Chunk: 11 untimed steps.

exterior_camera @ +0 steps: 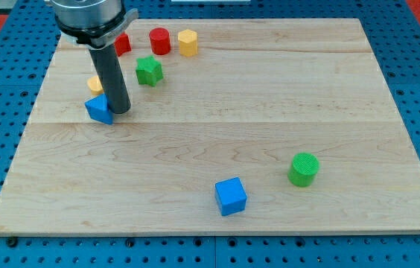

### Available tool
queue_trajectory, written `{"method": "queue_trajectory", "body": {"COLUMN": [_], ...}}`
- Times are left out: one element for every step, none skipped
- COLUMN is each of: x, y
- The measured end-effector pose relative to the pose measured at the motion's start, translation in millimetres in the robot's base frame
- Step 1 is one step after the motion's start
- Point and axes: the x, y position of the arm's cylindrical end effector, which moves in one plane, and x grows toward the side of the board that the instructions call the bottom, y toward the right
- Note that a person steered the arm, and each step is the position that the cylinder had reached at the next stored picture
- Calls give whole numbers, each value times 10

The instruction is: Place the green circle to the bottom side of the green star

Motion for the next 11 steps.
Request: {"method": "queue_trajectory", "body": {"x": [59, 62, 100, 685, 1328, 1495, 1182, 986, 826, 995, 1022], "y": [441, 1577, 2933, 3826, 3985, 3473, 2923, 2501, 2121, 2107, 1842]}}
